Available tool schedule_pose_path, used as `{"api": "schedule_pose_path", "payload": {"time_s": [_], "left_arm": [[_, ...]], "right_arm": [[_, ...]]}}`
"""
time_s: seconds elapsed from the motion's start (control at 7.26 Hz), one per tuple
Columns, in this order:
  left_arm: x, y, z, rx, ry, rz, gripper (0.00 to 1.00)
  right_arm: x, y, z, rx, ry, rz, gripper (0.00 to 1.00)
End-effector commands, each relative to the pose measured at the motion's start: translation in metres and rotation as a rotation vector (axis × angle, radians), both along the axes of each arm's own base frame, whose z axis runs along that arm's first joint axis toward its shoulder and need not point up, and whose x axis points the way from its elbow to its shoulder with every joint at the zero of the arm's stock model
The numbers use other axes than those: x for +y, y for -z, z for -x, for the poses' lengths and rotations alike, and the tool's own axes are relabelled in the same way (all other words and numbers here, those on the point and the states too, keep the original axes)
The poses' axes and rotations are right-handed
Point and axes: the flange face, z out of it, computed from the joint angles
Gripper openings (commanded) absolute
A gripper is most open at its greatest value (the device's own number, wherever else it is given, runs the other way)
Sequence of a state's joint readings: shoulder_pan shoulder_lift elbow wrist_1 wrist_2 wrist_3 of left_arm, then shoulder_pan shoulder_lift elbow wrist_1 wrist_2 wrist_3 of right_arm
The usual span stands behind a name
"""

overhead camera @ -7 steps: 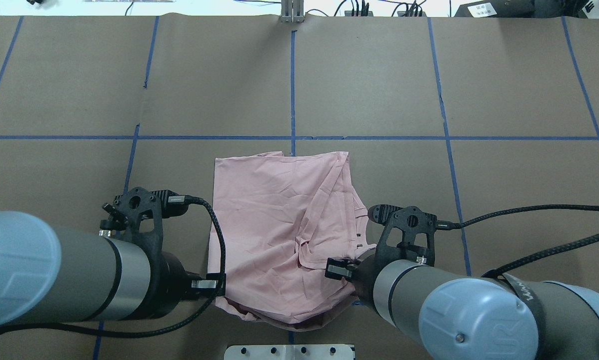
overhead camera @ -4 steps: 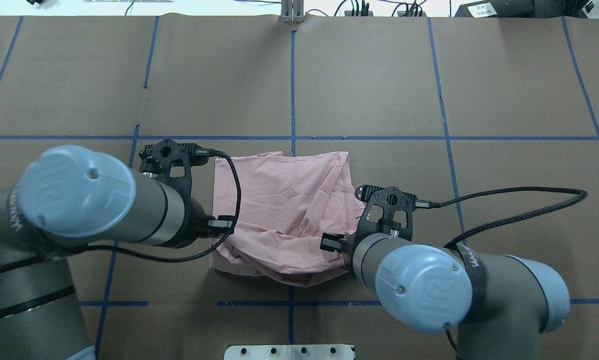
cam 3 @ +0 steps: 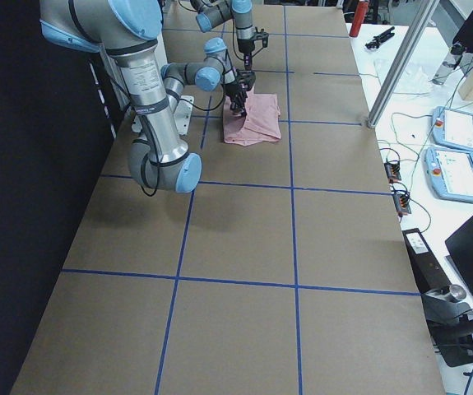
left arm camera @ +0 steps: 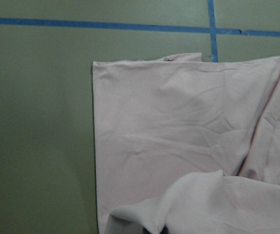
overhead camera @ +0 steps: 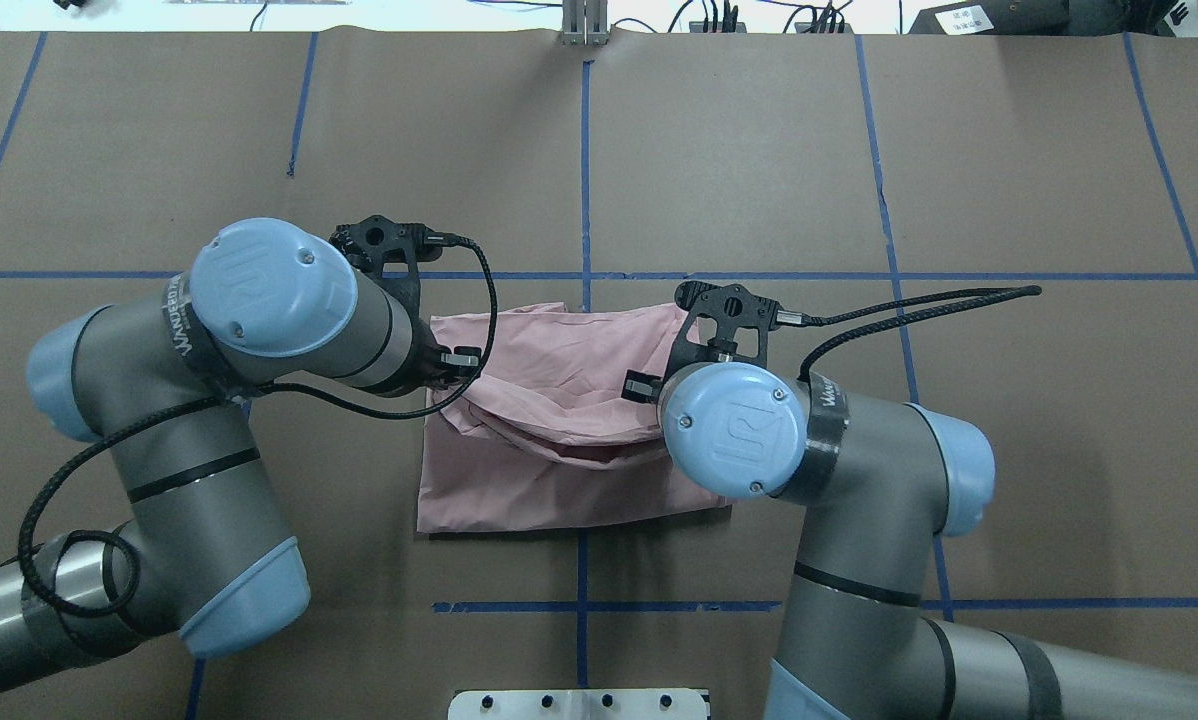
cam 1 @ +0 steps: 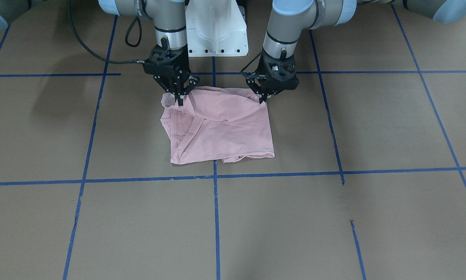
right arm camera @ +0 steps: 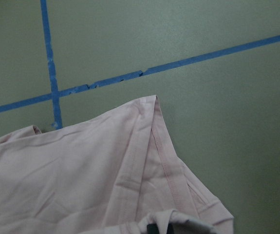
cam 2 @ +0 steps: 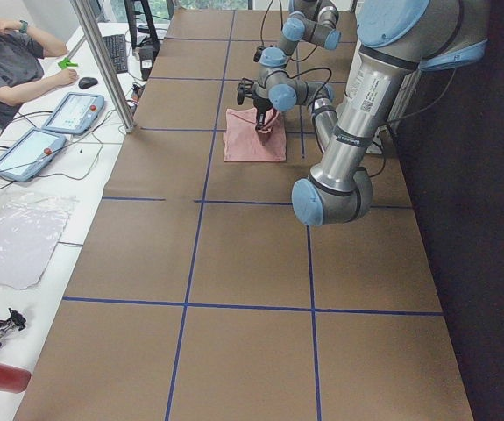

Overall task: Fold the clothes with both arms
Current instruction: 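Release the shirt and raise both grippers away from it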

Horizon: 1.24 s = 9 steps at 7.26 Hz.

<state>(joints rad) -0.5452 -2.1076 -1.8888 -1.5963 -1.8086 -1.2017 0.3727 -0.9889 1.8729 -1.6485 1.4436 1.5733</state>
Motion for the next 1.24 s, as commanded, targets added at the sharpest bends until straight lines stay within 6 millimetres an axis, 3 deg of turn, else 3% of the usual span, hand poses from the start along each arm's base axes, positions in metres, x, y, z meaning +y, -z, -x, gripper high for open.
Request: {"api": "schedule_pose_path", "payload": {"time_s": [0.0, 0.14, 0.28, 0.41, 0.83, 1.1], "left_arm": [[-0.079, -0.03, -0.002, -0.051, 0.028, -0.064, 0.0], [-0.142, -0.072, 0.001, -0.098, 0.038, -0.117, 0.99], [-0.2, -0.106, 0.036, -0.106, 0.067, -0.2, 1.0], [-0.227, -0.11, 0.073, -0.14, 0.052, -0.272, 1.0], [-0.22, -0.097, 0.088, -0.088, 0.012, -0.292, 1.0], [-0.191, -0.094, 0.106, -0.038, -0.025, -0.295, 1.0]], "right_arm": [[-0.099, -0.022, 0.028, 0.032, 0.006, 0.01, 0.0], [-0.171, -0.034, 0.045, 0.066, 0.014, -0.009, 0.99], [-0.243, -0.044, 0.034, 0.095, 0.042, 0.002, 1.0], [-0.282, -0.038, -0.011, 0.089, 0.139, -0.025, 1.0], [-0.311, -0.041, -0.059, 0.057, 0.259, -0.033, 1.0], [-0.322, -0.052, -0.093, 0.066, 0.315, -0.041, 1.0]]}}
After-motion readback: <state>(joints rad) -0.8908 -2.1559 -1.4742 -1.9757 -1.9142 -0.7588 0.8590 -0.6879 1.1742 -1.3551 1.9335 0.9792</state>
